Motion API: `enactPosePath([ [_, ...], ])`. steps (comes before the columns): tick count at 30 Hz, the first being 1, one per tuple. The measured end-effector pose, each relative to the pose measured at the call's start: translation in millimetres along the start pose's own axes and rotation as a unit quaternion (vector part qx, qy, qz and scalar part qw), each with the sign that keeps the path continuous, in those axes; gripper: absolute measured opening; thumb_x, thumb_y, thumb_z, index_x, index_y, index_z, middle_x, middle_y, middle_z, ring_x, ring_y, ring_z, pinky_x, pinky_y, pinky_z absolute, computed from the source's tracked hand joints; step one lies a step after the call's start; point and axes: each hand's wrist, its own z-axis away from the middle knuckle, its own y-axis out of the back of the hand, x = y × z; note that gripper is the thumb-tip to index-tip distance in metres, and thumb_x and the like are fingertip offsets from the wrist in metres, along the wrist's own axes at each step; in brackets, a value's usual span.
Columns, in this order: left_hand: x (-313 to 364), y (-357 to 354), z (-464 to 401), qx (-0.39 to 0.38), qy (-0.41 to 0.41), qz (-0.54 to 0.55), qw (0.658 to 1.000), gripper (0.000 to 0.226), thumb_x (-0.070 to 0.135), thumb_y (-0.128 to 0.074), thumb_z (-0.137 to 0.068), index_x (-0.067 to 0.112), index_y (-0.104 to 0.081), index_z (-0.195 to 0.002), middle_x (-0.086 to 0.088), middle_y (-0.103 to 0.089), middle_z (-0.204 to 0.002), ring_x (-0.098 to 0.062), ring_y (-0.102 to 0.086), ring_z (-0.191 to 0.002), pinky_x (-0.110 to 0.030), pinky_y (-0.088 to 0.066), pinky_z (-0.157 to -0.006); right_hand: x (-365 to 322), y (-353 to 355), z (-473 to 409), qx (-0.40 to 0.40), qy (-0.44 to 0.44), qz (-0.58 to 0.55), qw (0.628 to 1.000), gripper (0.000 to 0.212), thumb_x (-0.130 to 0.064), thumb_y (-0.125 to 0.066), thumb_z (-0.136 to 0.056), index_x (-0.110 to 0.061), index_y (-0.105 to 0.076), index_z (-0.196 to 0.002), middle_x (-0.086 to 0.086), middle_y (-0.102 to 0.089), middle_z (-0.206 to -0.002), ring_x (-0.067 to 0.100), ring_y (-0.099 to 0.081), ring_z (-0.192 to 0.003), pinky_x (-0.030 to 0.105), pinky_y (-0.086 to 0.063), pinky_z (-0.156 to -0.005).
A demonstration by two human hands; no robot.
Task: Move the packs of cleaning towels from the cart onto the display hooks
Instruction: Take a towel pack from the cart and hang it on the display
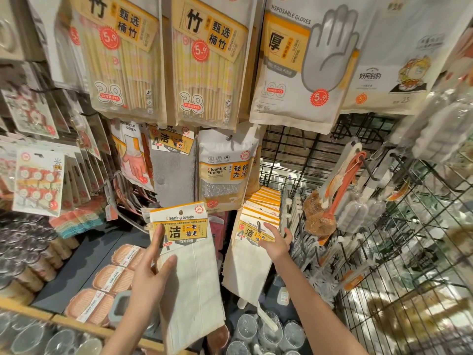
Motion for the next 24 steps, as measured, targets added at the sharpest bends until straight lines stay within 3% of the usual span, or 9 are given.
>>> enactPosePath([
  [3,-1.7,-5.5,0.6,-0.004,0.006,0.011,1.0,0.069,0.005,-0.059,-0.091,0.058,-0.035,-0.129,0.036,-0.038,-0.134,0.005,-0.034,-0.129,-0.029,-0.027,-0.11,-3.1,1.7,11.3,0.012,0.04,0.008,0.999,0.046,0.005,-0.063,-0.085,-0.016,-0.057,-0.126,0.008,-0.009,-0.151,0.023,-0.022,-0.14,0.013,-0.03,-0.092],
  [6,-4.7,-14.6,0.6,-0.019,0.004,0.026,0.999,0.069,0.004,-0.06,-0.09,0.056,-0.037,-0.13,0.037,-0.04,-0.134,0.017,-0.037,-0.121,-0.023,-0.03,-0.104,-11.2,4.9,27.0,-0.012,0.114,0.001,0.993,0.043,-0.001,-0.061,-0.088,-0.01,-0.053,-0.129,0.011,-0.023,-0.147,0.022,-0.027,-0.137,0.003,-0.028,-0.091],
  [9,-8.3,-28.1,1.5,-0.05,0.009,0.037,0.998,0.069,0.003,-0.059,-0.09,0.055,-0.039,-0.13,0.048,-0.043,-0.124,0.03,-0.035,-0.114,-0.006,-0.034,-0.09,-22.1,7.2,47.1,-0.112,0.136,-0.07,0.982,0.043,-0.012,-0.058,-0.093,-0.019,-0.048,-0.133,0.006,-0.041,-0.14,0.015,-0.043,-0.124,0.029,-0.04,-0.103],
  [12,-13.5,-44.1,3.6,-0.083,0.013,0.04,0.996,0.069,0.0,-0.06,-0.089,0.05,-0.04,-0.133,0.046,-0.045,-0.124,0.03,-0.035,-0.114,0.001,-0.034,-0.085,-22.3,5.7,61.4,-0.177,0.143,-0.113,0.967,0.046,-0.013,-0.059,-0.092,-0.027,-0.045,-0.133,0.001,-0.051,-0.13,0.011,-0.049,-0.121,0.031,-0.047,-0.099],
  [17,-25.2,-68.6,3.1,-0.143,0.042,0.024,0.989,0.069,-0.004,-0.057,-0.089,0.045,-0.04,-0.135,0.035,-0.044,-0.128,0.034,-0.039,-0.103,0.006,-0.035,-0.072,-1.9,7.3,60.2,-0.12,0.146,-0.079,0.979,0.048,0.004,-0.059,-0.086,-0.021,-0.049,-0.125,0.003,-0.061,-0.119,0.01,-0.06,-0.105,0.016,-0.051,-0.078],
  [20,-35.6,-85.5,-2.3,-0.201,0.072,0.011,0.977,0.069,-0.006,-0.053,-0.091,0.039,-0.033,-0.14,0.026,-0.039,-0.134,0.023,-0.053,-0.072,0.001,-0.039,-0.059,19.4,14.5,55.4,-0.09,0.118,-0.073,0.986,0.037,0.008,-0.056,-0.086,-0.01,-0.055,-0.118,0.006,-0.057,-0.128,0.004,-0.064,-0.098,0.021,-0.053,-0.076],
  [22,-39.6,-97.0,-7.2,-0.229,0.083,-0.01,0.97,0.07,-0.005,-0.052,-0.092,0.04,-0.03,-0.14,0.023,-0.038,-0.136,0.014,-0.048,-0.057,-0.003,-0.039,-0.056,30.2,21.5,51.8,-0.074,0.11,-0.086,0.987,0.033,0.009,-0.056,-0.086,-0.008,-0.057,-0.113,0.012,-0.057,-0.127,0.012,-0.066,-0.099,0.019,-0.053,-0.072],
  [24,-41.2,-107.0,-12.9,-0.244,0.08,-0.021,0.966,0.072,-0.008,-0.051,-0.091,0.04,-0.028,-0.139,0.018,-0.039,-0.138,0.02,-0.05,-0.063,-0.003,-0.04,-0.059,33.1,27.7,48.8,-0.061,0.12,-0.086,0.987,0.028,0.005,-0.059,-0.087,-0.011,-0.058,-0.11,0.013,-0.059,-0.125,0.014,-0.065,-0.1,0.014,-0.051,-0.068],
])
